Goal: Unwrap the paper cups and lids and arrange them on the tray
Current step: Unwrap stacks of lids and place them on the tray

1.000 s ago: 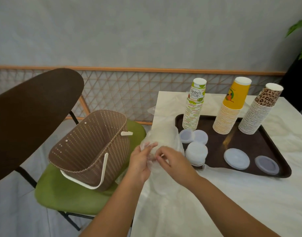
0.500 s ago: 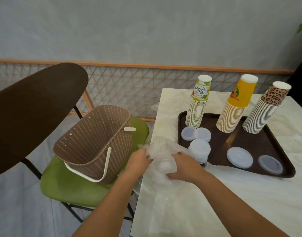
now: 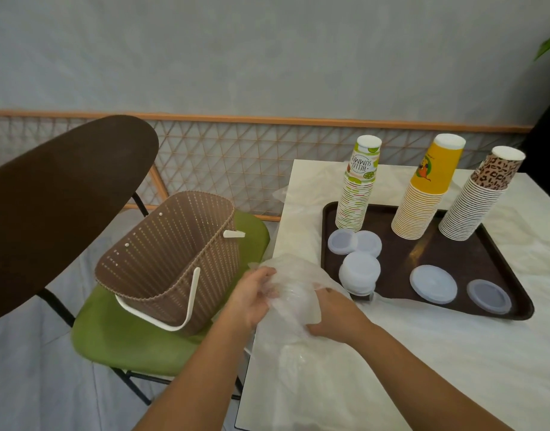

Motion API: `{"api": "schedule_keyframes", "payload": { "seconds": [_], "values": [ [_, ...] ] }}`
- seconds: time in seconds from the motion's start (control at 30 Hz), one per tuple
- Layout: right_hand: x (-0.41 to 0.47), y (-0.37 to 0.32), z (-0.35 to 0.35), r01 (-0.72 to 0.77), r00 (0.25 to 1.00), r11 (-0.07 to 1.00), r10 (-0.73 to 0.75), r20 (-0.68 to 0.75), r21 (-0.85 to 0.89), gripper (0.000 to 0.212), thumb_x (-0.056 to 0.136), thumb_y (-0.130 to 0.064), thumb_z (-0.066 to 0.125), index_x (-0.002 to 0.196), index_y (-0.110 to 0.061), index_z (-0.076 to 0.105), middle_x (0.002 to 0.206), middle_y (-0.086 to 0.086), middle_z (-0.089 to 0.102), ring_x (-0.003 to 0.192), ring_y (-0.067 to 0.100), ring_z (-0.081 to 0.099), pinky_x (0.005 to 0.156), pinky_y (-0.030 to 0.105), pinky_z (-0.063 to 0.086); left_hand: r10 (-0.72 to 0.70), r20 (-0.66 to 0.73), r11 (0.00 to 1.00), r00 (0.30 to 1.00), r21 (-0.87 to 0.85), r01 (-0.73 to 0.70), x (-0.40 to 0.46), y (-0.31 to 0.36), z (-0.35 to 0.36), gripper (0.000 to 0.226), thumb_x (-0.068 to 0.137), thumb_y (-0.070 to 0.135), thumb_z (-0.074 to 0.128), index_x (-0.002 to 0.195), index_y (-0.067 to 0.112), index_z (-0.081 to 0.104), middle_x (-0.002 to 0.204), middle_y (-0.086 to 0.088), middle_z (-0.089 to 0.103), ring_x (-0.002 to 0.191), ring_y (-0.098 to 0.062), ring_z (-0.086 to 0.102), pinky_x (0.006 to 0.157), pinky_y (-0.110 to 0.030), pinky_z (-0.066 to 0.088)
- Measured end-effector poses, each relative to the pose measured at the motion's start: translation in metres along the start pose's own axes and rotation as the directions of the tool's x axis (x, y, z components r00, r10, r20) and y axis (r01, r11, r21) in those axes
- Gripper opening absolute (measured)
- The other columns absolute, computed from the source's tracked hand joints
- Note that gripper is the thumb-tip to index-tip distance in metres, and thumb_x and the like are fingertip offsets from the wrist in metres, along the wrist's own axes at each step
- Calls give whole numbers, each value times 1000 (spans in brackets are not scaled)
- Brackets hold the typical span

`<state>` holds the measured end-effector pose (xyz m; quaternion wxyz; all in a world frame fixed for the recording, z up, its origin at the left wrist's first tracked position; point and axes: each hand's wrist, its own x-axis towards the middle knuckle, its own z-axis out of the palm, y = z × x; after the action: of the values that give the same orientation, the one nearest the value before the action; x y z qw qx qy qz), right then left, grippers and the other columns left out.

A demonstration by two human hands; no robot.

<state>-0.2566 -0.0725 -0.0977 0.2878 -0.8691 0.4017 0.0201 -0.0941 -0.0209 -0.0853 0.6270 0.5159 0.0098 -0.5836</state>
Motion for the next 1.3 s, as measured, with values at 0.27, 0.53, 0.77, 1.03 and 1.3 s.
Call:
{"api": "schedule_keyframes", "payload": {
  "seconds": [0.27, 0.53, 0.77, 1.03, 1.3],
  "values": [
    [3, -15, 0, 53, 999, 998, -53, 5, -34, 90, 83, -45, 66, 151, -19, 13, 150, 9, 30, 138, 22, 28, 109, 26, 23, 309, 12, 526, 951, 831, -181, 7, -11, -9, 50, 76, 30, 77, 118, 15, 53, 109, -2, 58, 104, -22, 57, 90, -32, 47],
    [19, -18, 2, 34, 998, 997, -29, 58, -75, 93, 80, -45, 68, 150, -17, 13, 143, 11, 37, 132, 24, 35, 106, 29, 31, 79, -83, 872, 993, 489, -29, 9, -9, -9, 18, 93, 21, 56, 83, 10, 67, 90, -13, 65, 84, -26, 55, 74, -32, 45],
    [29, -13, 0, 30, 997, 994, -22, 77, -104, 96, 82, -50, 64, 151, -20, 3, 149, 12, 31, 137, 26, 29, 108, 32, 27, 19, 5, 944, 1000, 328, -20, 13, -6, -2, 11, 87, 20, 63, 94, 13, 66, 88, -4, 65, 68, -11, 62, 58, -22, 49],
    [28, 4, 12, 88, 996, 987, -89, -6, -136, 118, 75, -44, 70, 142, -32, -26, 133, 10, 45, 121, 24, 44, 101, 31, 36, 146, 32, 901, 989, 408, -146, 30, 7, 17, 10, 80, 12, 72, 88, 6, 67, 84, -10, 72, 74, -21, 69, 73, -32, 56],
    [28, 21, 23, 164, 981, 984, -170, -96, -67, 111, 74, -42, 73, 146, -39, -11, 149, 7, 22, 141, 20, 17, 113, 26, 16, 265, -195, 801, 944, 590, -103, 61, -7, 22, 9, 91, 18, 62, 95, 14, 55, 79, -2, 57, 70, -17, 55, 57, -24, 44]
  ]
}}
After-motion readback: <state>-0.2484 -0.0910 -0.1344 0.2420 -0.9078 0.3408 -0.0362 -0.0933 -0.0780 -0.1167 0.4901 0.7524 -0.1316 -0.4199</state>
